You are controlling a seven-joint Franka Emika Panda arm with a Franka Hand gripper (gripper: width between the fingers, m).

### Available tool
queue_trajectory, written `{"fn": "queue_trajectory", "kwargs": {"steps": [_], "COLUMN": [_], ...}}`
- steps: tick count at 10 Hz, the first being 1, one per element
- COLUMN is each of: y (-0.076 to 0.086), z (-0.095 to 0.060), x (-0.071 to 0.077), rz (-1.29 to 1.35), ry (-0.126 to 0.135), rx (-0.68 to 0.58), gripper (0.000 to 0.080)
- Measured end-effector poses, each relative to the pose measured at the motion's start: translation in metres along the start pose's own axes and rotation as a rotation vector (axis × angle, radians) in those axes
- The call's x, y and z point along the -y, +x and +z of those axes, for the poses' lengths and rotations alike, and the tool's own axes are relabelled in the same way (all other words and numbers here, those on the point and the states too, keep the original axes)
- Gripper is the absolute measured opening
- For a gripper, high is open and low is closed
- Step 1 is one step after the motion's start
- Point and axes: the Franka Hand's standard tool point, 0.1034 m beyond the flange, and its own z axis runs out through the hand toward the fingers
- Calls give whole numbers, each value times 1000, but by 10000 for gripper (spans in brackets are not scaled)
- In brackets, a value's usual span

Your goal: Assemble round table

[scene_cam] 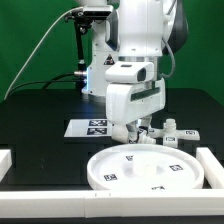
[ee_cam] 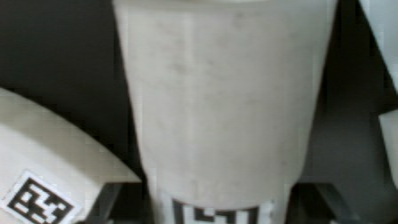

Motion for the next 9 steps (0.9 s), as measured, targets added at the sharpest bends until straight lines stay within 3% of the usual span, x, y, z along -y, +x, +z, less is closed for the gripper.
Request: {"fn": "queue_trajectory", "kwargs": {"steps": [2, 4, 5, 9], "y": [-13, -45, -57, -55], "z": [-13, -22, -21, -20], "x": [-4, -18, -22, -20], "rz": [-97, -59, -49, 152], "ry": [-13, 1, -7, -4], "rx": [2, 25, 21, 20], "gripper": [321, 321, 321, 321]}}
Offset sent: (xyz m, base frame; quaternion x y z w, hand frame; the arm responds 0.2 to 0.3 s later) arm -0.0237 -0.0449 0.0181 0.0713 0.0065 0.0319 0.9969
